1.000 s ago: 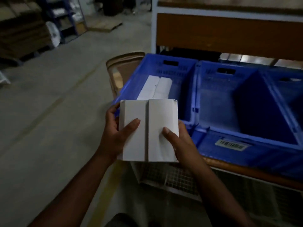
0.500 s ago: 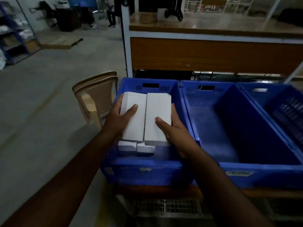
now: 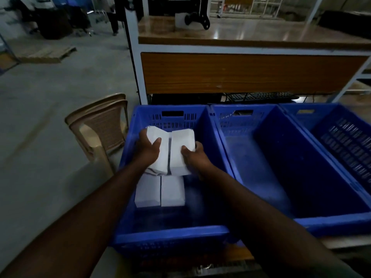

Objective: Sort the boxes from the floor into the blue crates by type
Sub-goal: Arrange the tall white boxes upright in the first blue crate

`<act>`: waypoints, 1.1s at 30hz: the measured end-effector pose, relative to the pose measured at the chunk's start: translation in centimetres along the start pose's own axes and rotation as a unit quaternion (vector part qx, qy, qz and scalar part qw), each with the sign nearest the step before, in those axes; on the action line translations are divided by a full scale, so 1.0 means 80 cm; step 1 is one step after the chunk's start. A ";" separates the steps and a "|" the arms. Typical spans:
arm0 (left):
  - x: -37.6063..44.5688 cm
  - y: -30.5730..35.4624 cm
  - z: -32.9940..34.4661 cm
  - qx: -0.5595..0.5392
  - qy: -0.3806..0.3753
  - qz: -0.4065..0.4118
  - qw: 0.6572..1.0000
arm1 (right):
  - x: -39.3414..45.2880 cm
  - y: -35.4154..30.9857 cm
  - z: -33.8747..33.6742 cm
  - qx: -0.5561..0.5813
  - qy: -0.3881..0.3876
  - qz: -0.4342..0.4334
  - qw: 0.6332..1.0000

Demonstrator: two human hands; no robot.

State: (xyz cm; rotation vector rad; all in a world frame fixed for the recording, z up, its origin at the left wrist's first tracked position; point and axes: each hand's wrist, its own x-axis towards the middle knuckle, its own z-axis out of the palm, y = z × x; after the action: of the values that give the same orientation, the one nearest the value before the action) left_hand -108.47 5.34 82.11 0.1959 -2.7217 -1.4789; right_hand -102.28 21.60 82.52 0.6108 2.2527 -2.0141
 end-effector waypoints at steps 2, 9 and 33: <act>0.013 0.000 0.012 0.012 0.030 -0.003 0.999 | 0.018 0.002 0.007 0.004 -0.001 0.019 1.000; 0.035 -0.011 0.033 0.054 0.029 0.045 0.997 | 0.065 0.007 0.030 0.020 0.034 -0.004 0.999; 0.077 -0.002 -0.002 0.516 -0.328 0.023 0.791 | 0.098 0.026 0.053 -0.537 -0.149 -0.212 0.803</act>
State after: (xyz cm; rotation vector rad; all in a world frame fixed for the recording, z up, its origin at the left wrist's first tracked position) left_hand -114.58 4.31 81.93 -0.4554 -3.7041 0.2170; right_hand -109.74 19.60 77.57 -0.3209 2.8815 -0.4966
